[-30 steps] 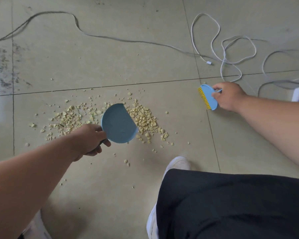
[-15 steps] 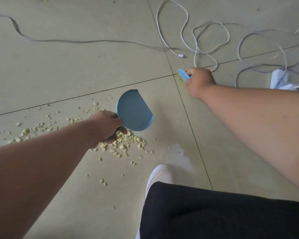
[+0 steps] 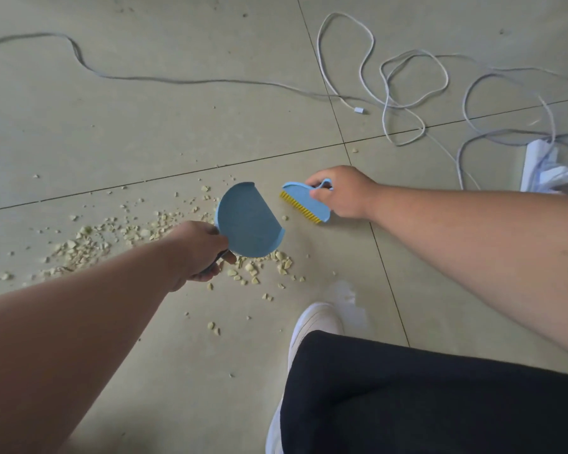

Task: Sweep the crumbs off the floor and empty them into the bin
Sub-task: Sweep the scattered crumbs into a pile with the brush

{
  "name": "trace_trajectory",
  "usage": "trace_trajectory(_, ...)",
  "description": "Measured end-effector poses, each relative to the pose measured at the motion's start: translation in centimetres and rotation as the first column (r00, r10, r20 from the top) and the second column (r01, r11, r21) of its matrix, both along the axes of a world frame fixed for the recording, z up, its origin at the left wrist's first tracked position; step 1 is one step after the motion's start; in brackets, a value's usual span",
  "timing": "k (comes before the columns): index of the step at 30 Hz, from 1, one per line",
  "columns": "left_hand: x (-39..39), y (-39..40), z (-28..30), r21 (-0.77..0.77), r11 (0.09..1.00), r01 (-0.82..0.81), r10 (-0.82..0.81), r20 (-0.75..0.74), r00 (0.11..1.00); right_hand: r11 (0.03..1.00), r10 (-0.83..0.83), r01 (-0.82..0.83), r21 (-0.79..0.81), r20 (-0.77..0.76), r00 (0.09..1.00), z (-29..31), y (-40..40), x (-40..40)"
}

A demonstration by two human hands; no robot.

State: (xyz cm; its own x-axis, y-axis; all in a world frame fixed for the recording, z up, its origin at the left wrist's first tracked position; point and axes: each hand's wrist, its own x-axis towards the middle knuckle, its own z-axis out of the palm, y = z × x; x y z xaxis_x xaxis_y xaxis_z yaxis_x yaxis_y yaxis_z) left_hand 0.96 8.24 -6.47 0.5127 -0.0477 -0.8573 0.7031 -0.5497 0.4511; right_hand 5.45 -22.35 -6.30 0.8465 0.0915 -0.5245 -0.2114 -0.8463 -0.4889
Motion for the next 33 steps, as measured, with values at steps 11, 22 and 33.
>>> trace_trajectory(11, -1.9, 1.9, -0.7, 0.012, 1.0, -0.016, 0.016, -0.008, 1.0, 0.804, -0.442, 0.491, -0.336, 0.216, 0.871, 1.7, -10.9, -0.9)
trace_trajectory(22, 3.6, -4.1, -2.9, -0.049, 0.999, 0.011, -0.013, -0.035, 0.999, 0.754, -0.524, 0.578, -0.311, 0.245, 0.815, -0.5, -9.2, 4.0)
trace_trajectory(33, 3.8, -4.9, -2.6, -0.073, 0.997, 0.013, -0.016, -0.046, 0.999, 0.915, -0.254, 0.283, -0.289, 0.136, 0.958, 0.0, -5.2, 4.8)
